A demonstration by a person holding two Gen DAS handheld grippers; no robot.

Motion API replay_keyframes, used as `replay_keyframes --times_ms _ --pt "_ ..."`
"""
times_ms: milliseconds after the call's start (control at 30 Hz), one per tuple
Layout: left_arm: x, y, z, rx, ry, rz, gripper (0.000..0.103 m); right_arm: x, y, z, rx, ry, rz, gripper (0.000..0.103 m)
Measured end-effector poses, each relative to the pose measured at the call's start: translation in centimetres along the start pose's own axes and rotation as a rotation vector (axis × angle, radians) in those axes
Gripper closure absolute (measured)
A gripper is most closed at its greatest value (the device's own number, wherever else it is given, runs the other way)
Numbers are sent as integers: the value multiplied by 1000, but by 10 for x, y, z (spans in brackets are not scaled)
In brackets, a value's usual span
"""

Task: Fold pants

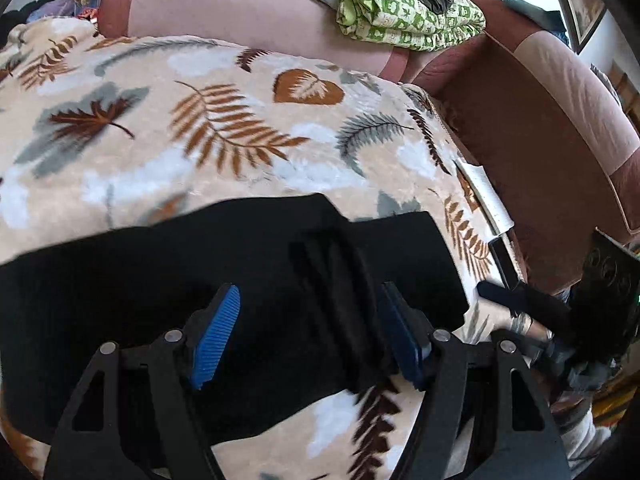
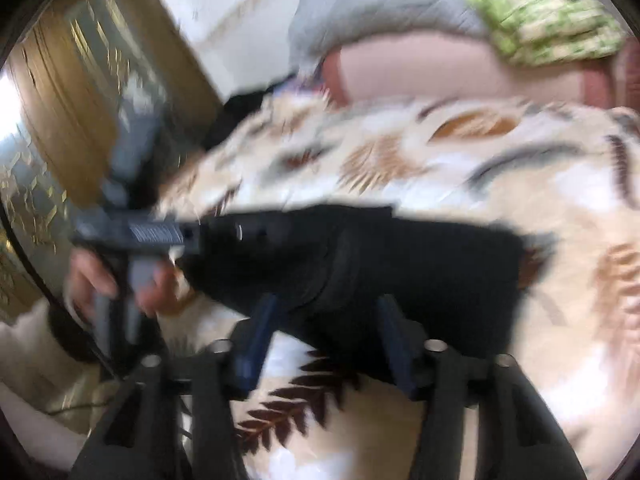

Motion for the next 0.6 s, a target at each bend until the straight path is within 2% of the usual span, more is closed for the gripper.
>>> replay_keyframes --times_ms 67,100,133,200,267,300,367,400,467,600 --pt "14 -12 -1 -4 3 2 30 -5 -33 10 63 -25 -72 48" --pt "18 -14 -2 -3 6 11 30 -3 -46 12 93 -27 -106 56" --pt "24 -19 -3 4 13 28 30 0 -58 12 119 -24 -128 70" --pt "40 -27 -4 23 22 70 30 11 -71 9 138 -13 -143 85" --pt "49 -32 -3 21 23 72 33 21 -76 6 135 -1 -164 87" --pt "51 -35 -2 21 23 70 41 25 -77 5 113 3 -179 87" --pt "56 -43 -1 42 39 76 47 34 -82 2 81 25 -230 88" --pt "58 -43 -3 59 47 99 47 35 -87 -3 82 41 -250 88" --pt "60 -42 -6 78 47 120 47 34 -91 -6 108 35 -233 88" --pt "50 -37 -6 55 25 129 47 22 -84 1 121 15 -212 83"
Point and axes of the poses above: each gripper's, at about its wrist camera, not at the fingertips, and x roughly the way its jaws point, y to its left, z to its top, the point moved 10 cm from there along x, roughly the way its jaws point, and after that the axes turned 8 degrees about x, right-handed, at the moved point
